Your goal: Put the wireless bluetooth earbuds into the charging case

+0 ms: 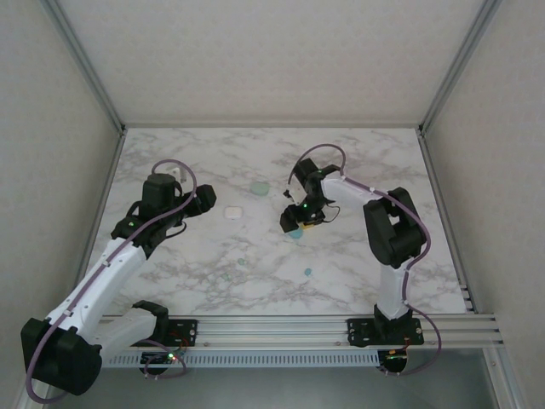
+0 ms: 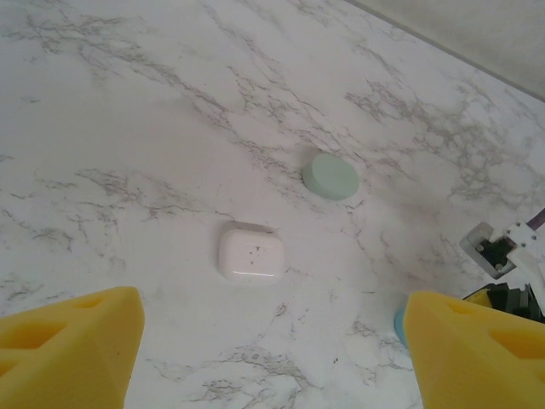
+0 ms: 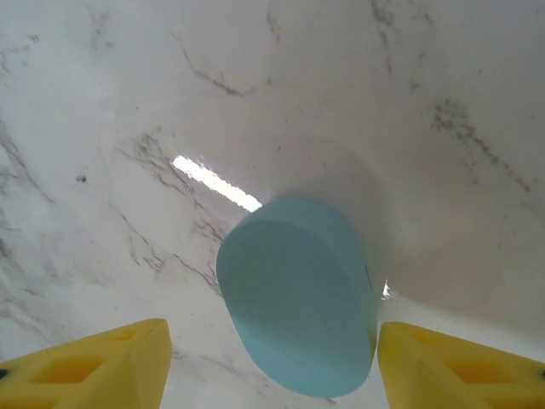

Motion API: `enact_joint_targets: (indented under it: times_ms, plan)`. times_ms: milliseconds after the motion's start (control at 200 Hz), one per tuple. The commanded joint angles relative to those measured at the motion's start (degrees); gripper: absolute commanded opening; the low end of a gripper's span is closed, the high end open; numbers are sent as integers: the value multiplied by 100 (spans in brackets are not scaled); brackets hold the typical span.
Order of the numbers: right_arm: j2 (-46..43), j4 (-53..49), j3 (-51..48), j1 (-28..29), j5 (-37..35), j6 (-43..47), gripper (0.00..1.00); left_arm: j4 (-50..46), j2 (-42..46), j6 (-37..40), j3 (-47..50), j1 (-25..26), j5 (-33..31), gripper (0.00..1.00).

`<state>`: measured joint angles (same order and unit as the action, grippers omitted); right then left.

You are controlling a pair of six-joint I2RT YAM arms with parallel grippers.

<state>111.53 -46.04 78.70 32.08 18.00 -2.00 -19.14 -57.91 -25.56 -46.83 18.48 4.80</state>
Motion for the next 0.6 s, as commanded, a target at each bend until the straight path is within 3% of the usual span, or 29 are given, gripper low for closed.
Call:
enact_joint_targets:
  times_ms: [0, 315, 596]
  plan:
    - [-211, 289, -225, 210, -881, 241, 68, 66, -45, -42, -125, -51, 118, 79]
    - [-632, 1460, -1056, 453, -1340, 906, 68, 75, -20, -48, -81, -55, 103, 79]
    - [-472, 1440, -997, 549, -1285, 1282, 60, 110, -54, -37, -54, -55, 86, 79]
